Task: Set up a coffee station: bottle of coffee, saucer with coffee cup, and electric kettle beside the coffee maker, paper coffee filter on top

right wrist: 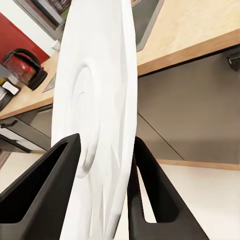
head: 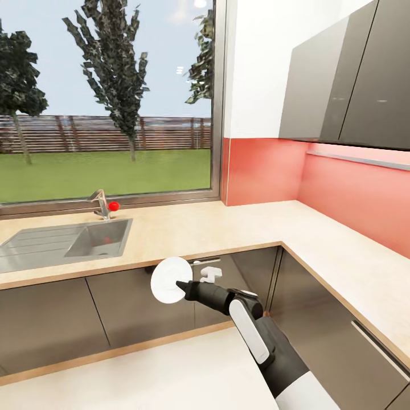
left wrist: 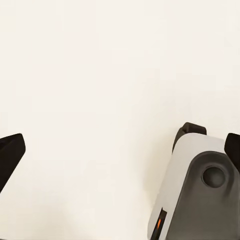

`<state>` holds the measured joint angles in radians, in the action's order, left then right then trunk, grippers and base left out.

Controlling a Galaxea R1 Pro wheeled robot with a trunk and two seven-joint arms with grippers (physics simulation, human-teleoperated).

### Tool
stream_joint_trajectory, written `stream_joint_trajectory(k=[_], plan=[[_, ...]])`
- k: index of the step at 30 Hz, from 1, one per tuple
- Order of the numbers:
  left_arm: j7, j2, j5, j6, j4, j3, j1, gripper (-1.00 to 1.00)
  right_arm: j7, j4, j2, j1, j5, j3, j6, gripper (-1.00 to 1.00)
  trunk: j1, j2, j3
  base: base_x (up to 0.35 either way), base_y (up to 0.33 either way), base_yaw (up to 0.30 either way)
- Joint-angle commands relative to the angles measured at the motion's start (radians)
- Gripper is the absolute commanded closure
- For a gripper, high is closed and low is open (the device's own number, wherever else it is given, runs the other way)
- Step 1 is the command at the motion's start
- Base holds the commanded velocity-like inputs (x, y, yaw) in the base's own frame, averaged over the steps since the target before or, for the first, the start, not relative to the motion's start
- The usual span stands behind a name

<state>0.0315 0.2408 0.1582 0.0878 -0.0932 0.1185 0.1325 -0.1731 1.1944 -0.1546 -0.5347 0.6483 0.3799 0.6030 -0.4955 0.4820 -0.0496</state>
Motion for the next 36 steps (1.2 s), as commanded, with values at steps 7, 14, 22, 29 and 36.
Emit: stream_joint_trajectory(k=[7,14,22,29,36], plan=[[0.004,0.000,0.004,0.002,0.001,0.004,0.001,-1.00,-0.002,0.001,0.000,-0.001,0.001,-0.001,0.004,1.00,-0.001,0.002,-0.002,0.000,0.000,0.000],[0.004,-0.001,0.004,0.001,0.001,0.004,0.001,-1.00,-0.002,0.002,0.000,-0.001,0.001,-0.001,0.004,1.00,-0.001,0.002,-0.002,0.000,0.000,0.048],[0.002,-0.002,0.006,-0.004,0.001,0.004,0.001,-1.00,0.000,0.002,0.000,-0.001,0.002,-0.001,0.004,1.00,-0.001,0.002,-0.002,0.155,0.000,0.276],[0.002,-0.002,0.006,-0.005,0.001,0.004,0.001,-1.00,0.000,0.001,0.000,-0.001,0.002,-0.001,0.004,1.00,-0.001,0.002,-0.002,0.320,0.000,0.279],[0.002,-0.002,0.007,-0.006,0.002,0.004,0.001,-1.00,0.000,0.001,0.000,-0.001,0.002,-0.001,0.004,1.00,-0.001,0.002,0.002,0.328,0.048,0.263]])
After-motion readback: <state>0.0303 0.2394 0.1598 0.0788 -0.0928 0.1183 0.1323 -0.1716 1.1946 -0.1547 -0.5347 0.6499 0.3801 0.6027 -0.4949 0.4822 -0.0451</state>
